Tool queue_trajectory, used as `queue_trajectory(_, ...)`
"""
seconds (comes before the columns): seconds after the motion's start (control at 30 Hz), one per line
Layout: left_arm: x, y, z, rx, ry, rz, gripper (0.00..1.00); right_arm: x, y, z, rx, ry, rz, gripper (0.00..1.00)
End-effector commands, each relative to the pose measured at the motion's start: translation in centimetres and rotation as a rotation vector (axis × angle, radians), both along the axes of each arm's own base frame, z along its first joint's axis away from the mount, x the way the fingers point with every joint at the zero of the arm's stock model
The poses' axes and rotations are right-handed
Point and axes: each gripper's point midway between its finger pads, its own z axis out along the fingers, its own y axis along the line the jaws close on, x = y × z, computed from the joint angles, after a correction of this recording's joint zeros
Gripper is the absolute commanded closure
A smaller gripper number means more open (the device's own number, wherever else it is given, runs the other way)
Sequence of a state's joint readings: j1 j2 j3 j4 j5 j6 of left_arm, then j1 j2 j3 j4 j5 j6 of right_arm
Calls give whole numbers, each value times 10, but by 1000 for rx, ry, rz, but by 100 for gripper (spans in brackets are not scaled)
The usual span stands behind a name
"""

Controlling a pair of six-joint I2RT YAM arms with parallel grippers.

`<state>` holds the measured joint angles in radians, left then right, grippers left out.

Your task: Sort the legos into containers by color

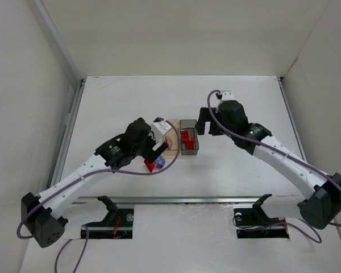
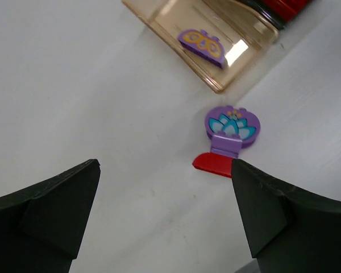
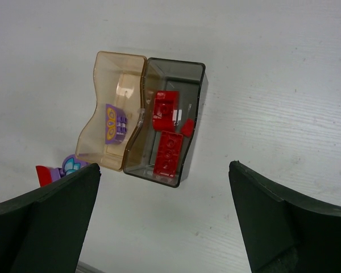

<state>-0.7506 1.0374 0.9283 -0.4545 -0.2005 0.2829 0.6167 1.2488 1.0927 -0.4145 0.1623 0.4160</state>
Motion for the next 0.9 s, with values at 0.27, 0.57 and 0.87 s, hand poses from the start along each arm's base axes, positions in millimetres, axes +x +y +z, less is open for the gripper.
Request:
queue_trajectory(0.27, -38, -7, -64, 175, 240, -313, 1, 10, 20, 0, -7, -40, 92, 0)
queue_trajectory(0.57, -29, -13, -104, 189, 269, -305, 7, 3, 19, -14, 16, -16, 86, 0)
queue_trajectory(0.87, -17, -29, -116, 131, 267, -263, 19, -1, 16, -16, 16, -16, 86, 0)
